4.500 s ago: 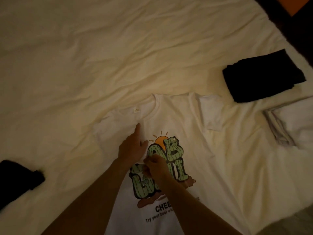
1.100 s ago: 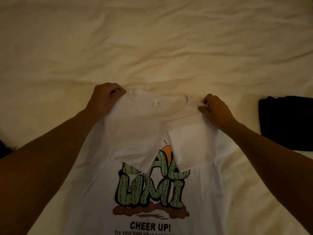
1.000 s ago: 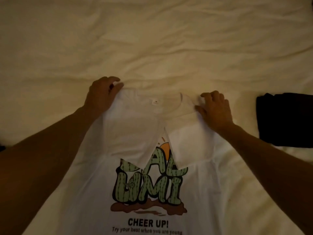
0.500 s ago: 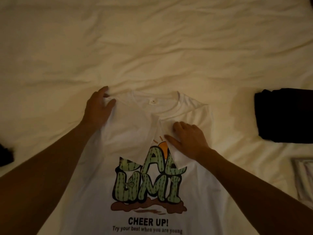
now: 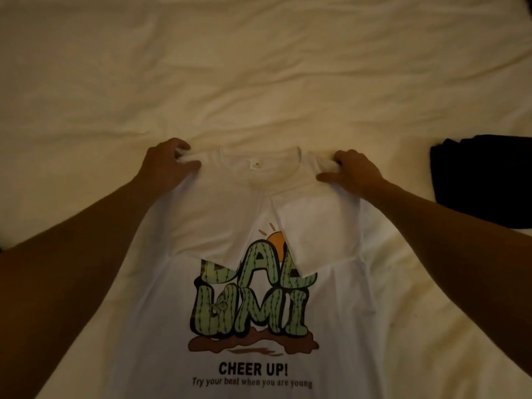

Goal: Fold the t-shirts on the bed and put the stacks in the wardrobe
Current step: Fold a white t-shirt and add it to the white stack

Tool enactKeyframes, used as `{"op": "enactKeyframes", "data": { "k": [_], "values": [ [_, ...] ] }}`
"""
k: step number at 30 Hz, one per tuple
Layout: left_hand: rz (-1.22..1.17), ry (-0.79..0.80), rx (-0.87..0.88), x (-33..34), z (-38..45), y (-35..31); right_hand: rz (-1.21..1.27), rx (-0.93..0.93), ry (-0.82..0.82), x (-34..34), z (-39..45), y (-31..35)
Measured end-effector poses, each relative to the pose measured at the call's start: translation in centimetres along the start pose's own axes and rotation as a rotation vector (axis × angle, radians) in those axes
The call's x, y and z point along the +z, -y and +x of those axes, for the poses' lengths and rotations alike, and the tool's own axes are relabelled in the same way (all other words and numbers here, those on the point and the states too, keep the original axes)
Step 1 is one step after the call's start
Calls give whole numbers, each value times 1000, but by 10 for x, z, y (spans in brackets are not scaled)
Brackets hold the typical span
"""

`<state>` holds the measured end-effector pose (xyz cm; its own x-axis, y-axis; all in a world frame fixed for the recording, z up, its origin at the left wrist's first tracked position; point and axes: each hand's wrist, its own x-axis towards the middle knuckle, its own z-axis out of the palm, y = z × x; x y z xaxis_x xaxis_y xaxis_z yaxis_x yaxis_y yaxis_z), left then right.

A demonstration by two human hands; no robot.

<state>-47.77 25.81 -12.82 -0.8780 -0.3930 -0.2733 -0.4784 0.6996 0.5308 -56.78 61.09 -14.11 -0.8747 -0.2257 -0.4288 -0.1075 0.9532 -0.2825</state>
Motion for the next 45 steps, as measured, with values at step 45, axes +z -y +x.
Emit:
{"op": "enactKeyframes", "data": {
  "k": [45],
  "values": [
    [-202,-198,-242,5,-211,101,519,358,-321,108,-246,-38]
  ]
}}
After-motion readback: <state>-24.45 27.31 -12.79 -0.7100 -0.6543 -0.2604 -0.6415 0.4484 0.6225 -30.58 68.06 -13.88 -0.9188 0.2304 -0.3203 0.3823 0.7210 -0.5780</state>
